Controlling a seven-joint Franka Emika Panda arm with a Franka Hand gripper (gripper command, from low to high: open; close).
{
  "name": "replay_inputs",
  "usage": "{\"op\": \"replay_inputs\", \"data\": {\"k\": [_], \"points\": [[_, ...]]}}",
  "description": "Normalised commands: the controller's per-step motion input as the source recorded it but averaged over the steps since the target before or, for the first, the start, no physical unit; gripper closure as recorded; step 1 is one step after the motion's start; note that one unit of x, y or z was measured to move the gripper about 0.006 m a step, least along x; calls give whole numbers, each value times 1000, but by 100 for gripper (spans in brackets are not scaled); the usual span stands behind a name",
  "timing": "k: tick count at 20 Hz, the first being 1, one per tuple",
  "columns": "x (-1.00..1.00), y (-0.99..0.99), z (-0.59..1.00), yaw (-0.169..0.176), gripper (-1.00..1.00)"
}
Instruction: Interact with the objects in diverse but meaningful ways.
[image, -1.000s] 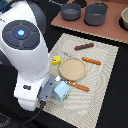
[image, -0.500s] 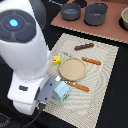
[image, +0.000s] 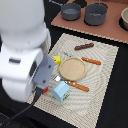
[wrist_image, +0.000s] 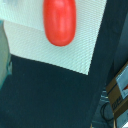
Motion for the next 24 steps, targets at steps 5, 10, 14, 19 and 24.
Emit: {"op": "replay_inputs", "data": {"k": [5,10,14,19,24], "points": [[173,896,281,74,-100],[506,856,178,54,-100],[459,870,36,55,-100],[421,869,-52,61,-100],[352,794,-245,78,-100]]}}
